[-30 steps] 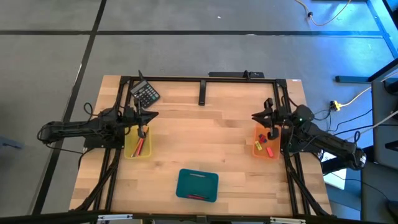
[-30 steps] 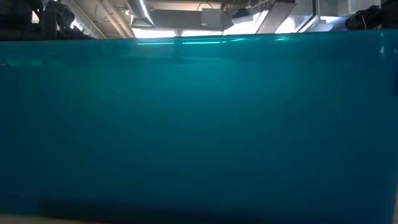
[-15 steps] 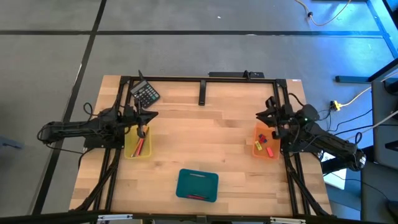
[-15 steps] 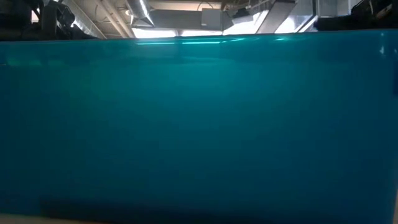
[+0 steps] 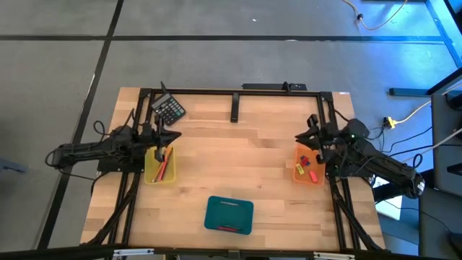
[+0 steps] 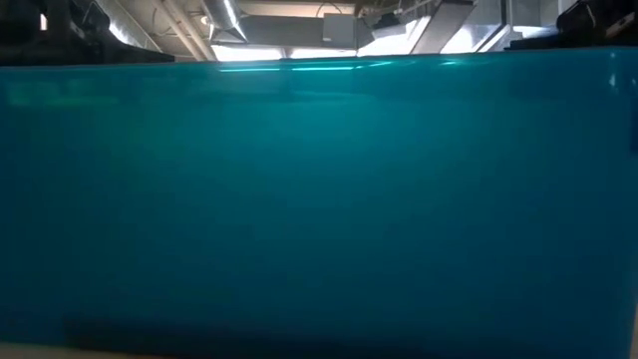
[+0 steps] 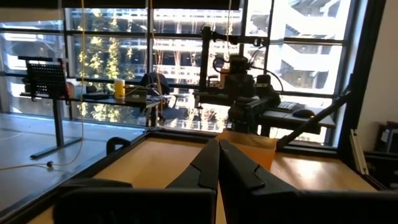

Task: Sort crayons/erasers/pens/pencils in bins
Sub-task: Return to Home Position

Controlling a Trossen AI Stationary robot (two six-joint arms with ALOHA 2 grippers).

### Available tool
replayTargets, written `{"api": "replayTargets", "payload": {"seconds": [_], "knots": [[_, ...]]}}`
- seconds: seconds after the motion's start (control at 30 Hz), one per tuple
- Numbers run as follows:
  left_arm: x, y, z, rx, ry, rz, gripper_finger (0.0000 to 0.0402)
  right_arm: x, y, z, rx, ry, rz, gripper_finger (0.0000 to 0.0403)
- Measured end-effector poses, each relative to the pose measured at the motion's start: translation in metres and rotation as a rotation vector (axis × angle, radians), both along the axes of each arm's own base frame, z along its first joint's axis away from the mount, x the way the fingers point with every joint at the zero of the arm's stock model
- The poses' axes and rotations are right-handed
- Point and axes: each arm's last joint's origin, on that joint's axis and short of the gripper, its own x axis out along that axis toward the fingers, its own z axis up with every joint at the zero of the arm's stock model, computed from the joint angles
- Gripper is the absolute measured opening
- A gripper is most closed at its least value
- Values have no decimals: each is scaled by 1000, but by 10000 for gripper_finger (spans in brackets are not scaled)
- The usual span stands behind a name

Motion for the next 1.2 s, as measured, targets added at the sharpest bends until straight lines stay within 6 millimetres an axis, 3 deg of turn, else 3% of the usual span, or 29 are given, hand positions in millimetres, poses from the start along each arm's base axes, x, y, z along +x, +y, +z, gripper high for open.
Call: {"api": "replayTargets", "payload": {"seconds": [0.37, 0.53, 0.83, 1.2], "knots": [[-1, 0, -3, -1, 28, 20, 1, 1, -2, -7, -3, 55, -40, 60], [-1, 0, -3, -1, 28, 21, 0, 4, -3, -25, 35, 41, -42, 58], [-2, 1, -3, 40, 32, 58, 1, 6, -7, -34, 98, 75, -170, 16], [-2, 2, -2, 66, 32, 87, 1, 19, 3, -29, 47, 42, -41, 12]]}}
